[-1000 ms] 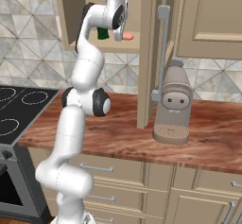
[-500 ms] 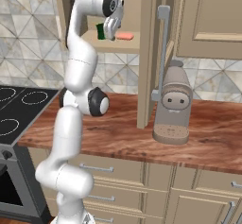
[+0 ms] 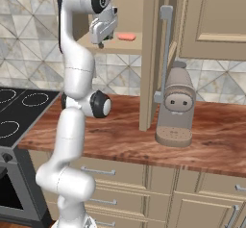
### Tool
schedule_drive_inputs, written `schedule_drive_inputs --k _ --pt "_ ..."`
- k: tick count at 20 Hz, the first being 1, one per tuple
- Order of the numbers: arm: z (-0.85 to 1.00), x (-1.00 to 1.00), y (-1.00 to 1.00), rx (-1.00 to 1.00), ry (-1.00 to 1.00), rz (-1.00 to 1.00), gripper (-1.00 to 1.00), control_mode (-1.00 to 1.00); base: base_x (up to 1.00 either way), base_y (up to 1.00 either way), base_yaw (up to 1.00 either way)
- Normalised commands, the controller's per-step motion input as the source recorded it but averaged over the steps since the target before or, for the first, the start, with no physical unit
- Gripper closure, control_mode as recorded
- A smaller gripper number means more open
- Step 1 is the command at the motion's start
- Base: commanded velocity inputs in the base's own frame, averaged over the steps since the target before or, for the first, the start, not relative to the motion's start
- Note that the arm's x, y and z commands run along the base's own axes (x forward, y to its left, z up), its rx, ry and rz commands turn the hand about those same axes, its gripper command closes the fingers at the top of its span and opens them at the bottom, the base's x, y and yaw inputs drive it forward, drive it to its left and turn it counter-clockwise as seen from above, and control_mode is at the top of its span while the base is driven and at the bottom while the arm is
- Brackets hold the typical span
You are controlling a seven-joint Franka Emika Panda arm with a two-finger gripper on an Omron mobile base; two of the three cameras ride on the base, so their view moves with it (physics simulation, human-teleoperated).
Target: Pick up the bar soap and sponge from the sink, and place them back in the cabinet, and close the cabinet door.
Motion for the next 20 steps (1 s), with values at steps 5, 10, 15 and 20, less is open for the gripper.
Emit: schedule_drive_inputs --k 5,10,15,20 --pt "-0.64 -1.00 0.00 0.00 -0.08 -0.07 -1.00 -1.00 0.00 0.00 0.00" --pt "-0.56 -1.00 0.00 0.00 0.32 -0.02 -1.00 -1.00 0.00 0.00 0.00" --pt "-0.47 -1.00 0.00 0.00 0.43 0.00 -1.00 -1.00 0.00 0.00 0.00" --pt "-0.43 -1.00 0.00 0.00 0.25 0.00 -1.00 -1.00 0.00 0.00 0.00"
